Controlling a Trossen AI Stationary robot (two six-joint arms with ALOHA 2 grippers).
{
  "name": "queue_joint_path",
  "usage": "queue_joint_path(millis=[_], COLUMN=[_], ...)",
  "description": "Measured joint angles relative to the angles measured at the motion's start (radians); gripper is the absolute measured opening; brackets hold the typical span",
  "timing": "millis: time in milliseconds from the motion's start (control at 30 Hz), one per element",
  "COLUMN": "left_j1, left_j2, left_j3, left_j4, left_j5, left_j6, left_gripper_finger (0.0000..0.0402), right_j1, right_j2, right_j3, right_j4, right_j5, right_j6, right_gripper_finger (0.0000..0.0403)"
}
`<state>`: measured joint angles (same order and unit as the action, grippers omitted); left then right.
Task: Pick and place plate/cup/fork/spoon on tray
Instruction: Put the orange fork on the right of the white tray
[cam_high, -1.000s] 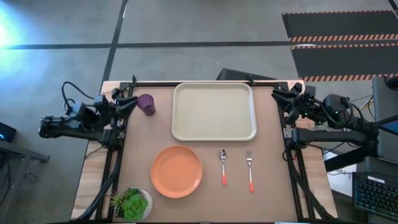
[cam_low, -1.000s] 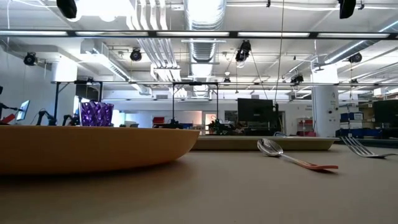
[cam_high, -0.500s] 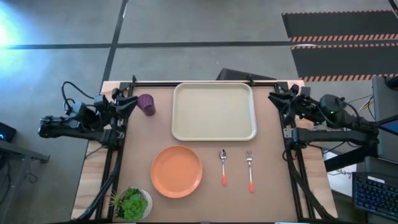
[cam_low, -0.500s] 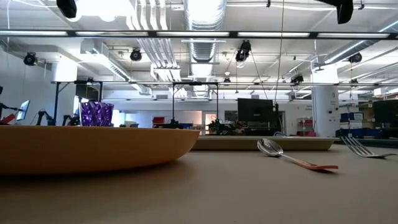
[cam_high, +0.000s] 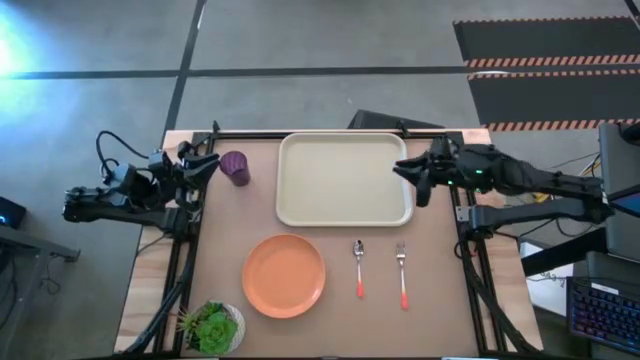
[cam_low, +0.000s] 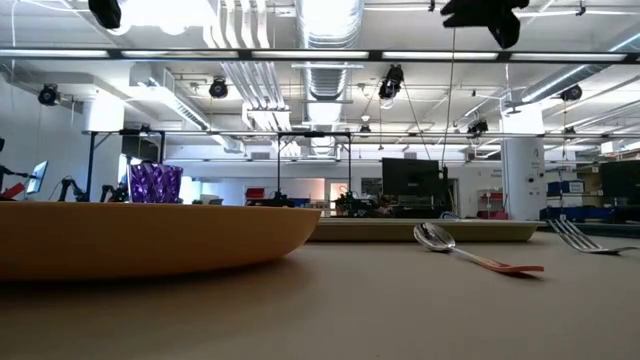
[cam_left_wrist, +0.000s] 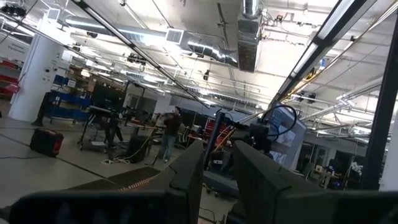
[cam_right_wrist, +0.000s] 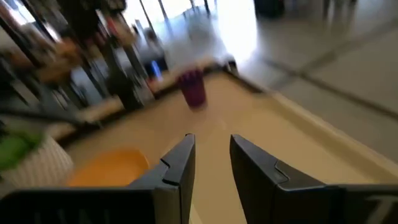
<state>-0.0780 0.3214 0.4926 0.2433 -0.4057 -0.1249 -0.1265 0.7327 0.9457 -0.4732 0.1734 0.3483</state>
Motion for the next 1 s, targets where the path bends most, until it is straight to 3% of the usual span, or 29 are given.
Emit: queue_joint_path(millis=[167, 400, 533, 767, 1000], left_j1=[0.0, 0.0, 0.0, 0.0, 0.0], left_j2=[-0.002, -0.002, -0.002, -0.003, -0.003], left_j3=[-0.003, -0.003, -0.003, -0.003, -0.003], left_j4=[0.0, -0.001, -0.001, 0.0, 0.0], left_j5=[0.0, 0.0, 0.001, 0.001, 0.005], left_j6=[0.0, 0.001, 0.001, 0.001, 0.001], left_gripper_finger=[0.0073, 0.0073, 0.0073, 0.0073, 0.0073], right_j1=[0.002, 0.011, 0.011, 0.06, 0.23], right_j2=[0.135, 0.315, 0.382, 0.384, 0.362], right_j3=[0.149, 0.299, 0.366, 0.378, 0.364], right_j4=[-0.218, -0.266, -0.442, -0.767, -0.946], right_j5=[-0.005, -0.077, -0.051, -0.045, -0.054], right_j6=[0.009, -0.06, -0.046, 0.197, 0.493], right_gripper_finger=[0.0091, 0.0091, 0.0091, 0.0091, 0.0091])
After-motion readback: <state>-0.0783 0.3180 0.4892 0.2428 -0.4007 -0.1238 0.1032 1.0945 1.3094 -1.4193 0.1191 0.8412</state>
